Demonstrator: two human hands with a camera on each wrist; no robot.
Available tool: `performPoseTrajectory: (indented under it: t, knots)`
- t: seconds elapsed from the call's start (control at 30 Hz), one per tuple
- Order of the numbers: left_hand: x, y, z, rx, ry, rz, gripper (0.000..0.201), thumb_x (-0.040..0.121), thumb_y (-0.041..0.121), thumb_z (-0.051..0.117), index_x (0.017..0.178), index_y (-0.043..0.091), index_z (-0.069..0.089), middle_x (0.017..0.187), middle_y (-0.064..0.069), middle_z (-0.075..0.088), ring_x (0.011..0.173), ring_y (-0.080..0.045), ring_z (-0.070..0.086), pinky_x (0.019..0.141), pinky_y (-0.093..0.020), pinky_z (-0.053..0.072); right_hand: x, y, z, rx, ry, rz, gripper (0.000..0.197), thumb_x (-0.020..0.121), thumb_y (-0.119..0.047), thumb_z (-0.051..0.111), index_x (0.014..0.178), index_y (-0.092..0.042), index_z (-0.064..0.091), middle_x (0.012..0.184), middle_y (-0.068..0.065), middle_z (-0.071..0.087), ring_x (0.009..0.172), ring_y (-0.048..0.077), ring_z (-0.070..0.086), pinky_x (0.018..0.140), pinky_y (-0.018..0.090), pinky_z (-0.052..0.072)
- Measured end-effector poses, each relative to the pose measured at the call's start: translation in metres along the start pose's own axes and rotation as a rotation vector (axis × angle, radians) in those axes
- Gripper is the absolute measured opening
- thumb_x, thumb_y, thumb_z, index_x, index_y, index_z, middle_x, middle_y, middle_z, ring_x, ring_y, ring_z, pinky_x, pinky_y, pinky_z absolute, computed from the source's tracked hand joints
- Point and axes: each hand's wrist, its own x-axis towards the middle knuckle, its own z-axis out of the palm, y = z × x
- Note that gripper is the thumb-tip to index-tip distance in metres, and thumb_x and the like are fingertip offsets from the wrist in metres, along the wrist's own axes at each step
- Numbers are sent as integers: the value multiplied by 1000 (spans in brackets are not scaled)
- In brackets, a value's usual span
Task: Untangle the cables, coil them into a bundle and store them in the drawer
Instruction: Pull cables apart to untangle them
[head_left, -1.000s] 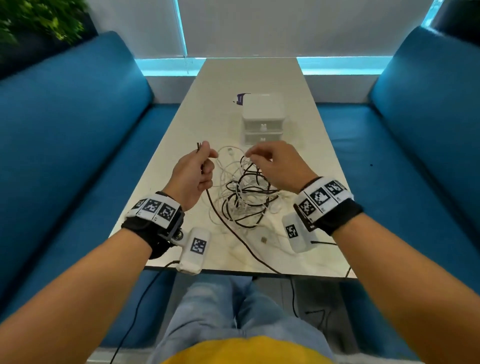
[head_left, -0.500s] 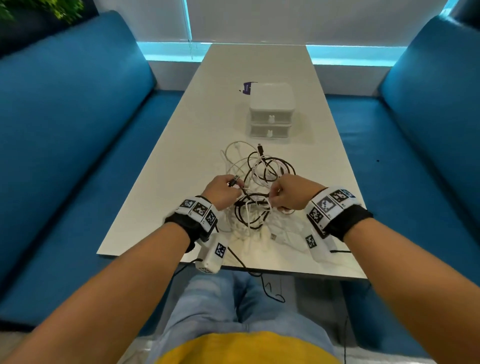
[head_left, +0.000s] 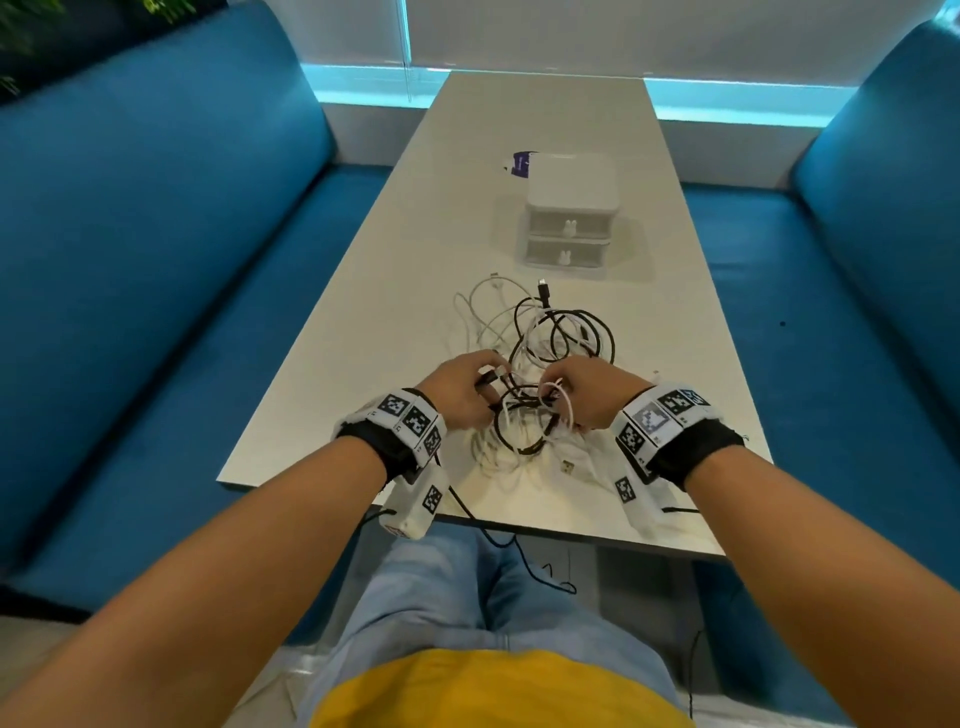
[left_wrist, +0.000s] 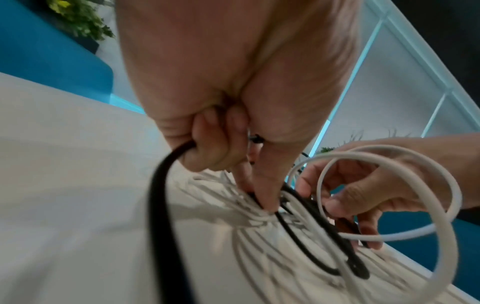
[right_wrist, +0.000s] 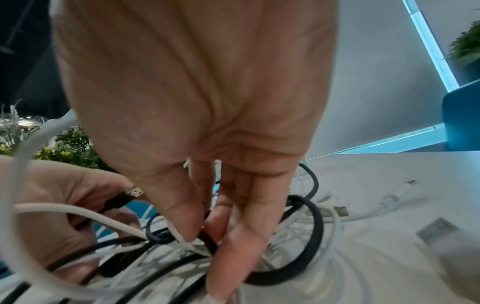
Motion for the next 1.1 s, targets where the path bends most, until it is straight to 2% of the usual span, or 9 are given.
performPoseTrajectory:
  t: [0.1, 0.2, 0.3, 0.37, 0.53, 0.7, 0.87, 0.97, 1.1]
  knots:
    - [-3, 1, 0, -12, 24, 72, 54, 75, -4, 68, 121, 21, 56, 79, 5, 65, 77, -16, 63, 74, -30, 53, -4, 2, -3, 52, -13, 7, 9, 90, -22, 59, 96, -29, 58, 94, -3, 58, 69, 12, 55, 68, 28, 50]
    - [-2, 2, -2, -96, 131, 170, 45, 77, -5, 70, 113, 20, 60, 82, 1, 65, 75, -11, 65, 77, -35, 57, -8, 3, -15, 125, 34, -35, 22, 89, -18, 60, 110, -27, 61, 96, -7, 52, 90, 16, 52, 74, 24, 40]
    - [-2, 11, -4, -159, 278, 210, 38, 80, -3, 67, 108, 22, 60, 77, 1, 66, 55, -1, 56, 67, -28, 50, -11, -6, -29, 251, 405, -78, 25, 92, -15, 51, 110, -24, 67, 96, 5, 54, 90, 21, 54, 80, 27, 38]
    - [-3, 20, -5, -173, 306, 232, 40, 81, 0, 69, 107, 28, 58, 77, 3, 67, 60, -7, 59, 67, -30, 50, -13, -17, -35, 348, 553, -138, 32, 92, -10, 43, 106, -23, 69, 100, 10, 56, 90, 20, 54, 82, 28, 40]
    - [-8, 32, -6, -184, 353, 242, 37, 81, 5, 70, 102, 30, 54, 76, 2, 68, 73, -22, 66, 75, -34, 53, -13, -29, -35, 542, 297, -120, 35, 84, -34, 41, 83, -29, 76, 95, -7, 73, 98, 14, 64, 96, 42, 47]
    - [-7, 39, -9, -301, 327, 242, 24, 86, -2, 64, 92, 18, 52, 68, 1, 58, 52, -7, 50, 53, -20, 43, -20, -21, -40, 511, 206, -103, 46, 83, -66, 45, 88, -29, 73, 92, -8, 72, 88, 9, 64, 83, 34, 48]
    - [-5, 53, -5, -336, 258, 251, 27, 88, 1, 62, 82, 23, 47, 65, 1, 62, 61, -17, 52, 60, -28, 43, -26, -18, -57, 370, 31, -93, 30, 67, -44, 80, 83, -27, 62, 82, -2, 64, 71, 17, 56, 69, 32, 44]
    - [-4, 69, -2, -349, 286, 298, 28, 89, 2, 62, 80, 21, 45, 67, -2, 64, 58, -17, 57, 57, -31, 46, -28, -21, -66, 326, 4, -62, 31, 62, -29, 75, 78, -18, 51, 73, -2, 52, 64, 16, 45, 61, 33, 38]
    - [-6, 76, -19, -461, 454, 280, 29, 90, 0, 59, 78, 19, 41, 63, 4, 57, 49, -19, 58, 59, -30, 46, -32, 1, -62, 168, 63, -18, 31, 69, -13, 66, 69, -22, 36, 68, -1, 43, 64, 17, 38, 60, 32, 31]
